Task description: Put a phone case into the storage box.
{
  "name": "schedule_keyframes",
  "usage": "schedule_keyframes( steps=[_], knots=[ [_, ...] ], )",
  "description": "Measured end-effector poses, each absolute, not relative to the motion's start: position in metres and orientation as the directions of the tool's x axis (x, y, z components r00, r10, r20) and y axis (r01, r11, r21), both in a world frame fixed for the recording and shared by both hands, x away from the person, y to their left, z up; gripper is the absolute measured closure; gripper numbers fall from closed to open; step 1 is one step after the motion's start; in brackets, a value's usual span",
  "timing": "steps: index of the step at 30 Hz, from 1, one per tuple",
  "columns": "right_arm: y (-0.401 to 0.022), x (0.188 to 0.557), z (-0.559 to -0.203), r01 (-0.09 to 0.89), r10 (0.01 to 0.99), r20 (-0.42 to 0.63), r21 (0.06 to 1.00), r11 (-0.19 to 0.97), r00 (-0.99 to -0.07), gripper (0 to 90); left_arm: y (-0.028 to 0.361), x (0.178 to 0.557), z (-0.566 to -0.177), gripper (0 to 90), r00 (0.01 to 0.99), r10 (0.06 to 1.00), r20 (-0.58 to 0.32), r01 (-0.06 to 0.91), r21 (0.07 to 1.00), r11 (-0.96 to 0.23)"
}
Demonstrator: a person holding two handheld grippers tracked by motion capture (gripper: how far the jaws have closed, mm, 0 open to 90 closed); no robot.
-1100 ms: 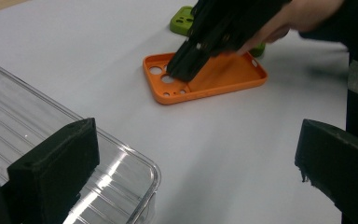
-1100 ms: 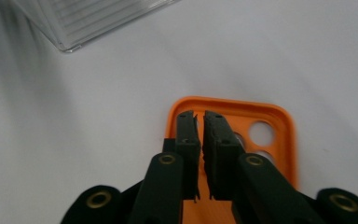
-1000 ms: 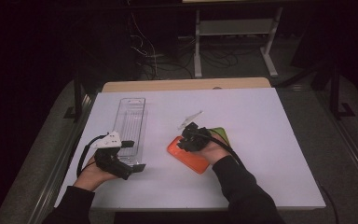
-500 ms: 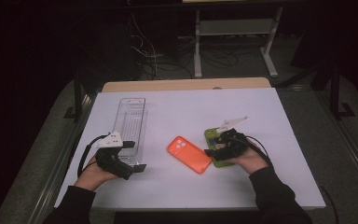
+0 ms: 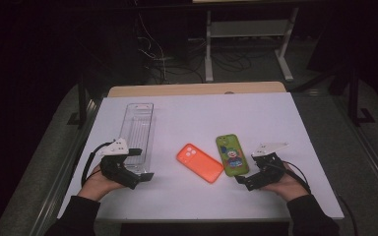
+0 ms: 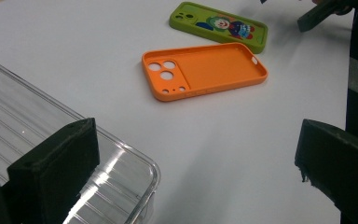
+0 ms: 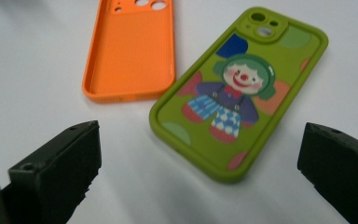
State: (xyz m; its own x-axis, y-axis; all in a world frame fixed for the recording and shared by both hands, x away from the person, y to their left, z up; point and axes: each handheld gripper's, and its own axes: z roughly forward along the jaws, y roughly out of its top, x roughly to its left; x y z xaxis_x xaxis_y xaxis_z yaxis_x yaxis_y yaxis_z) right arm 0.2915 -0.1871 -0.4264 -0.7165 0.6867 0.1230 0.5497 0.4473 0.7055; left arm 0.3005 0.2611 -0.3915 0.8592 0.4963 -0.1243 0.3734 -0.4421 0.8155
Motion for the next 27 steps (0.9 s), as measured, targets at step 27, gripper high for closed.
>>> schedule_keyframes(
  steps=[27],
  knots=[
    [-0.177,0.294,-0.399,0.572,0.68,0.143,0.679,0.461,-0.719,0.0,0.261,0.3,-0.391,0.0,0.863,0.49,-0.123,0.363,0.825,-0.433]
  ],
)
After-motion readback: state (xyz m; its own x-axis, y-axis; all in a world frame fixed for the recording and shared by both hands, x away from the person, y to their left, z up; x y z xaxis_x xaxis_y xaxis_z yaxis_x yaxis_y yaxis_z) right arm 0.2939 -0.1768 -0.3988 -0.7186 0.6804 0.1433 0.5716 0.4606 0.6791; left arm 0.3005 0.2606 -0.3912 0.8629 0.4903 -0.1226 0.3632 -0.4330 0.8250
